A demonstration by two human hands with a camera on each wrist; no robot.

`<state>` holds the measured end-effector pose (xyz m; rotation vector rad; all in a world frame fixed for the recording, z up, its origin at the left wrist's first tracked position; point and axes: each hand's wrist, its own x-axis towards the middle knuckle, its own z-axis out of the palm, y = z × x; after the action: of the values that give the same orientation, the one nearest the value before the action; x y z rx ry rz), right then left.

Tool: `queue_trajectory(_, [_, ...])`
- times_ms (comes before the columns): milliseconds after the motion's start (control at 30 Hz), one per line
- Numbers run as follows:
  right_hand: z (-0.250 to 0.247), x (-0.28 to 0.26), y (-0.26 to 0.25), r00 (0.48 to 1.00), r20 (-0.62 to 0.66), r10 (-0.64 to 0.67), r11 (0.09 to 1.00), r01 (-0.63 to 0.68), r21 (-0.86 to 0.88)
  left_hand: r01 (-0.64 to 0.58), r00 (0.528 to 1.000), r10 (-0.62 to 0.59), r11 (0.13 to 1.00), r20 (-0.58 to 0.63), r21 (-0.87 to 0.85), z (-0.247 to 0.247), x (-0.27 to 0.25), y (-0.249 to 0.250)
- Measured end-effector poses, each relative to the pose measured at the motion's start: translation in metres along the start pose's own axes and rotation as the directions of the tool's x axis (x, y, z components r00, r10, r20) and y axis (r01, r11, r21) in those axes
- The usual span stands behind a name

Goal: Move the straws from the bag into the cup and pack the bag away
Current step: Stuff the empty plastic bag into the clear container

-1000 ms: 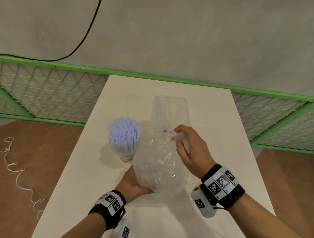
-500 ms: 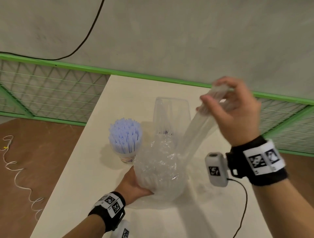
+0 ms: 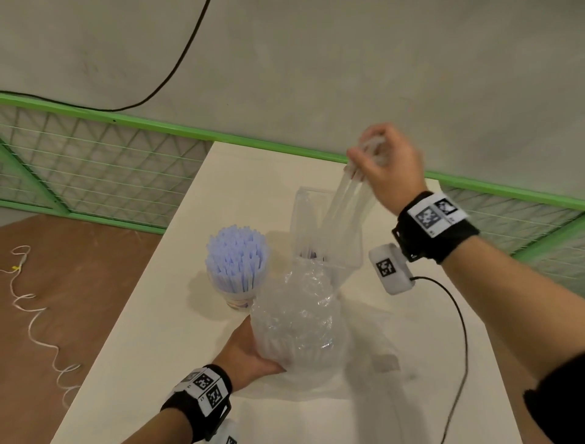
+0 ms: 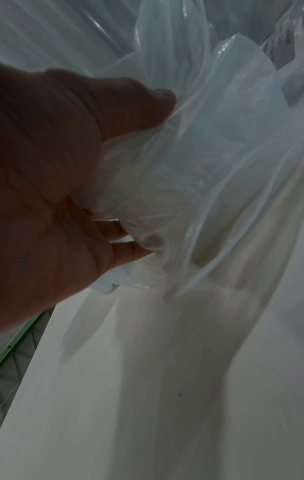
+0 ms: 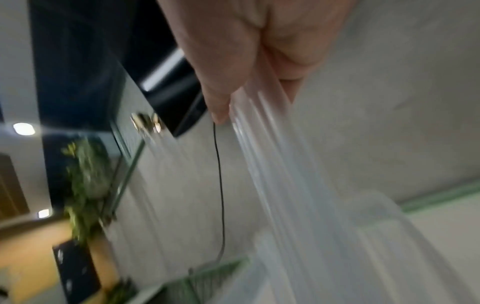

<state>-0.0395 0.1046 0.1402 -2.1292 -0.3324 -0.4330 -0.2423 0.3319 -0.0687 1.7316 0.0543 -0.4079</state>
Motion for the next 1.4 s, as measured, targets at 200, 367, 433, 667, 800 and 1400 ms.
queue_trajectory(200, [0.03, 0.006, 0.049, 0.871, 0.483, 0.087, 0.902, 0.137, -0.409, 0.001, 1.0, -0.001, 1.0, 0.006, -0.031, 0.001, -0.002, 0.003])
queue_trajectory(367, [0.049, 0.019, 0.036, 0.782, 0.61, -0.126, 0.79, 0.451, -0.415, -0.003, 1.0, 0.003, 1.0, 0.007, -0.023, 0.001, -0.001, 0.004])
queue_trajectory(433, [0.056, 0.02, 0.036, 0.694, 0.712, -0.102, 0.715, 0.549, -0.433, -0.002, 1.0, 0.002, 1.0, 0.002, -0.024, 0.001, -0.001, 0.003])
queue_trajectory(667, [0.06, 0.017, 0.041, 0.672, 0.734, -0.103, 0.709, 0.567, -0.419, -0.005, 1.0, 0.006, 1.0, -0.009, 0.015, 0.002, 0.001, -0.002])
queue_trajectory(800, [0.061, 0.015, 0.042, 0.674, 0.732, -0.097, 0.703, 0.567, -0.429, -0.009, 1.0, 0.01, 0.999, -0.012, 0.033, 0.002, 0.002, -0.003])
queue_trajectory(1400, [0.07, 0.012, 0.047, 0.716, 0.696, -0.047, 0.782, 0.46, -0.42, -0.016, 0.999, 0.016, 1.0, -0.029, 0.017, 0.003, 0.002, -0.006])
